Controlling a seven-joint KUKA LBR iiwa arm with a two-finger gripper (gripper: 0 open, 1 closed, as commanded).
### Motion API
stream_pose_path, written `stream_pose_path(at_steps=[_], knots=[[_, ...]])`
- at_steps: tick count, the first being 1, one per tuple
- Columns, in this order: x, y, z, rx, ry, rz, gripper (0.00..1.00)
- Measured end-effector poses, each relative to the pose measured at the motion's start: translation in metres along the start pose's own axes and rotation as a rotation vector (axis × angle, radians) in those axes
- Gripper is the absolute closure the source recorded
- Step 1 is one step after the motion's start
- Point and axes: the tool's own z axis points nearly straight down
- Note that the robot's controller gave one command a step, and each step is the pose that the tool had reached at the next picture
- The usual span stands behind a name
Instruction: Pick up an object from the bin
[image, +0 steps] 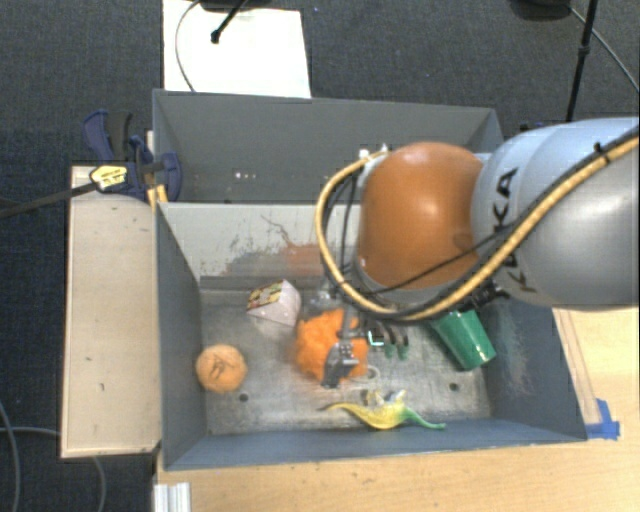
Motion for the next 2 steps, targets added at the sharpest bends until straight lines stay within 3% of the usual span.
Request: stream_pose_path(at_steps=[2], knots=[[-0.0018, -0.0008, -0.0042, -0.001, -0.008, 0.005, 0.00]])
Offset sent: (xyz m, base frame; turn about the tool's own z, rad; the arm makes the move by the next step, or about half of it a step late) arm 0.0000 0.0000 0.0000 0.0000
